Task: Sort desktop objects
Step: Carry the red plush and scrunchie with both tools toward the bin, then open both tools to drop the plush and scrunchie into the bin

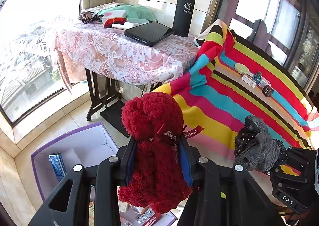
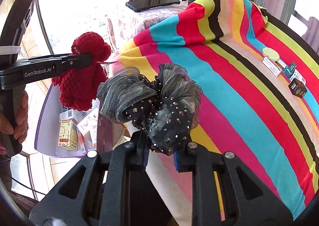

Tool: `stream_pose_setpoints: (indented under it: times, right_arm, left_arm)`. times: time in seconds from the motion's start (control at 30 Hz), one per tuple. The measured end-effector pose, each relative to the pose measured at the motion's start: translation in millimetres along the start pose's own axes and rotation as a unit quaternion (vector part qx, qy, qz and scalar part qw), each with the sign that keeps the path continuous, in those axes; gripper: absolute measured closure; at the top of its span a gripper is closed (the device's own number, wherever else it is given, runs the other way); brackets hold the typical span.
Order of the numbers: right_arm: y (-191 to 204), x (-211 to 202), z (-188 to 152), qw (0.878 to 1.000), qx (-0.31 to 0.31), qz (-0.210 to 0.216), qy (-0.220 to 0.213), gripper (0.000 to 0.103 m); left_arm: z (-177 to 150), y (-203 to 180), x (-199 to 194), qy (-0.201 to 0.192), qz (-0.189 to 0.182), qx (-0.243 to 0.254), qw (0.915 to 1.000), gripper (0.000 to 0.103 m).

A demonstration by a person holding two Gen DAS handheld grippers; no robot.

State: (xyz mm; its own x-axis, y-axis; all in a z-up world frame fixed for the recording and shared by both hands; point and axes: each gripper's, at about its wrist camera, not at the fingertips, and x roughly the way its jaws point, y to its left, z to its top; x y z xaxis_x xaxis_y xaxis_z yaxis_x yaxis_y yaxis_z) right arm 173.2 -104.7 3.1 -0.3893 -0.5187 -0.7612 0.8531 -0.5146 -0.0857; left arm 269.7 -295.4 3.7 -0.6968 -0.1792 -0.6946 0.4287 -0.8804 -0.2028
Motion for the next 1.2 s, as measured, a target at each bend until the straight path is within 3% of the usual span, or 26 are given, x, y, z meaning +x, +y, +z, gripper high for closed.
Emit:
stream_pose_setpoints:
  times: [0.37, 0.73, 0.83, 0.87, 0.93, 0.97, 1.0, 1.2]
  right_arm:
    - [90, 29, 19, 0.991, -0.113, 0.063, 0.022, 0.081]
    - [176, 56, 6, 0.966, -0.221, 0.126, 0.054, 0.079]
    - [189, 59, 4, 0.957, -0.239, 0.152, 0.059, 0.066]
    - [192, 59, 3, 0.956, -0.241, 0.158, 0.059, 0.063]
    - [193, 56, 0, 0.954, -0.245, 0.165, 0.054, 0.044]
    - [192, 55, 0, 0.954, -0.243, 0.165, 0.05, 0.042]
    - [189, 53, 0, 0.956, -0.239, 0.166, 0.046, 0.04]
    - [144, 42, 7, 0.974, -0.174, 0.143, 0.034, 0.039]
  left_arm:
    - [-10, 88, -5, 0.0, 0.071, -0.083, 0.9941, 0.064]
    - [-18, 135, 0, 0.01, 0.112, -0.11, 0.9876, 0.062]
    - [-21, 140, 0, 0.017, 0.123, -0.104, 0.9867, 0.057]
    - [-22, 141, 0, 0.02, 0.132, -0.104, 0.9857, 0.052]
    - [-22, 144, -1, 0.024, 0.145, -0.107, 0.9834, 0.037]
    - [-21, 145, -2, 0.025, 0.15, -0.109, 0.9823, 0.023]
    - [-21, 145, -4, 0.023, 0.154, -0.11, 0.9816, 0.019]
    - [-14, 125, -2, 0.027, 0.151, -0.09, 0.984, 0.019]
